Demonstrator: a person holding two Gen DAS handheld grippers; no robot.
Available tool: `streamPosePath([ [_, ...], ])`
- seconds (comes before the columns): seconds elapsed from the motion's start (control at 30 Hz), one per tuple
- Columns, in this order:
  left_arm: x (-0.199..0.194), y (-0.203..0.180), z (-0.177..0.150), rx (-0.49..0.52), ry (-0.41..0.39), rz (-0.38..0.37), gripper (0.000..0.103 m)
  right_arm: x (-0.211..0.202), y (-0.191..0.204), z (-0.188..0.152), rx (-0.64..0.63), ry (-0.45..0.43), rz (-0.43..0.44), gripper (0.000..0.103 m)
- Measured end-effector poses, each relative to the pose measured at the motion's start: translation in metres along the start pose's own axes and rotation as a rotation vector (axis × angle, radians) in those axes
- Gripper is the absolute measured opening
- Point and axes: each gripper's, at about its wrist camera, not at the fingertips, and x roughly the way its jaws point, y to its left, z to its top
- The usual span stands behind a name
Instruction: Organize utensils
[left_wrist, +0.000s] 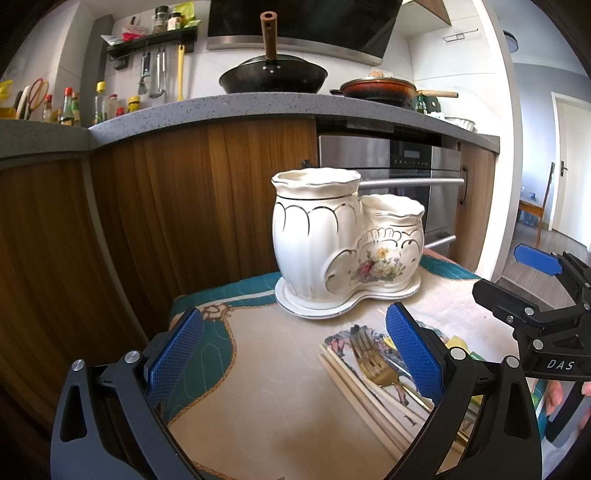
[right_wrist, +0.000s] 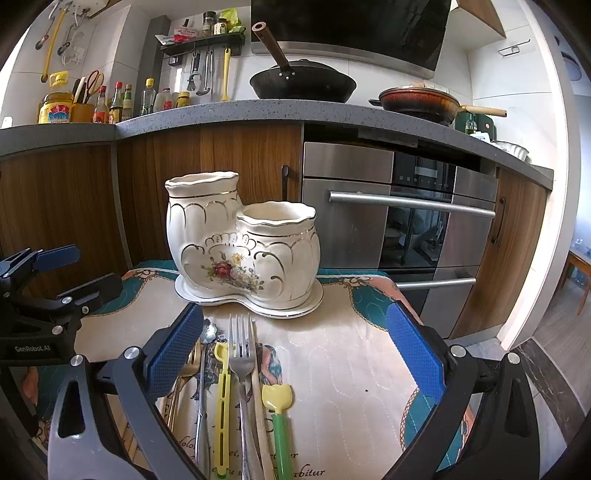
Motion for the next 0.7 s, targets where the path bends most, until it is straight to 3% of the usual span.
streamPosePath([
  [0.7,0.0023,-0.0021,-0.0028,-0.002,0.003,0.000,0.098,0.0034,0.0007,-0.0025,-0.005,0.008,-0.005,0.098],
])
